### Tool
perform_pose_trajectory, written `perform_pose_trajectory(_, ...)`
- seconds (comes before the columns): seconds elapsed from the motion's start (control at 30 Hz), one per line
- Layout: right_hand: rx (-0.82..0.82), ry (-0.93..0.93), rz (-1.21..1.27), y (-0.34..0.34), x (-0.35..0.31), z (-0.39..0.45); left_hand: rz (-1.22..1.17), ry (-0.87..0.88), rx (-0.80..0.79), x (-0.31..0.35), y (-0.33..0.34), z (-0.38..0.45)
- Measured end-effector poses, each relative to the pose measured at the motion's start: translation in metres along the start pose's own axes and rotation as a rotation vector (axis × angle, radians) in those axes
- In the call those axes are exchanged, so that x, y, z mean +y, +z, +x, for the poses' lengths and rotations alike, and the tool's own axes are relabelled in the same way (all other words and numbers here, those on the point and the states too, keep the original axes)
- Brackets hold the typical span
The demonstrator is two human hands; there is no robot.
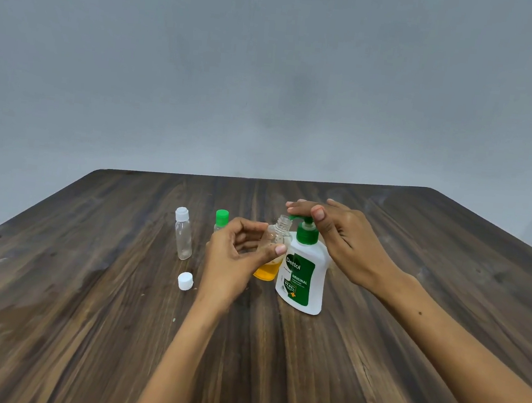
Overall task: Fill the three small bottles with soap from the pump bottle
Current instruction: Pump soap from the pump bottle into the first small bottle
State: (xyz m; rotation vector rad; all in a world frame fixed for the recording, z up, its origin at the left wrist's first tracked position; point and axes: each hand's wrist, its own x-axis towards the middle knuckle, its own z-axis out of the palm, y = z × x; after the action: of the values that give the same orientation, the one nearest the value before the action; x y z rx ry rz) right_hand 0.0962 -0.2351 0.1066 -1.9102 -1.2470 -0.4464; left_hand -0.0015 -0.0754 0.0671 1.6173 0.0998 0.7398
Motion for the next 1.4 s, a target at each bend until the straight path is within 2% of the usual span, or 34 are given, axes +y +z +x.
perform_pose_trajectory(1.4,-0.021,0.014,-0.051,-0.0038,-0.0048,0.0036,-0.031,-0.005,-0.007,0.0035,0.0002,-0.005)
